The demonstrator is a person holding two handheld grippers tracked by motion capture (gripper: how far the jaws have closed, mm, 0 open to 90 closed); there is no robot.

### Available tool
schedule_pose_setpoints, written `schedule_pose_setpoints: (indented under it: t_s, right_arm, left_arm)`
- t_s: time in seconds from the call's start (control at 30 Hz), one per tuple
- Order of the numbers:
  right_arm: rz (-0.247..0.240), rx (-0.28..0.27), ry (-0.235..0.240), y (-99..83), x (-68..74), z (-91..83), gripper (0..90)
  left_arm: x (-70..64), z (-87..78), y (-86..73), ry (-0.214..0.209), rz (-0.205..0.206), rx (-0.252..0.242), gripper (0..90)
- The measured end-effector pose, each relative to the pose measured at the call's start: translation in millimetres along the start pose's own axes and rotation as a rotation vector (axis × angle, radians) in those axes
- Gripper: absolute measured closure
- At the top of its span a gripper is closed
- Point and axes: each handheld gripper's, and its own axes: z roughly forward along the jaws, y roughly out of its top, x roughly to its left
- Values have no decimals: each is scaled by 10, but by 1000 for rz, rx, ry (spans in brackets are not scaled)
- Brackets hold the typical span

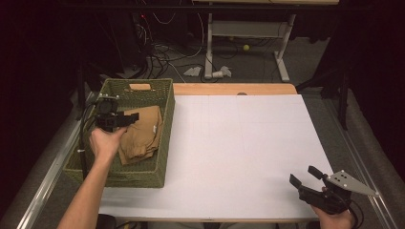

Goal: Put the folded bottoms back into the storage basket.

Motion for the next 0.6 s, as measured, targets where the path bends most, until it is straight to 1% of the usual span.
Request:
schedule_pose_setpoints:
  t_s: [0.07,0.1,0.3,0.6]
  right_arm:
    - [-1,0,-1,0,1,-1,239]
    - [-1,0,-1,0,1,-1,239]
    - [1,0,-1,0,1,-1,239]
    - [1,0,-1,0,1,-1,239]
  left_arm:
    - [-19,-16,-2,15,4,-7,348]
    - [-25,-24,-4,15,8,-8,348]
    - [-39,-88,-16,-1,17,-26,343]
    - [-51,-170,-33,-8,31,-42,343]
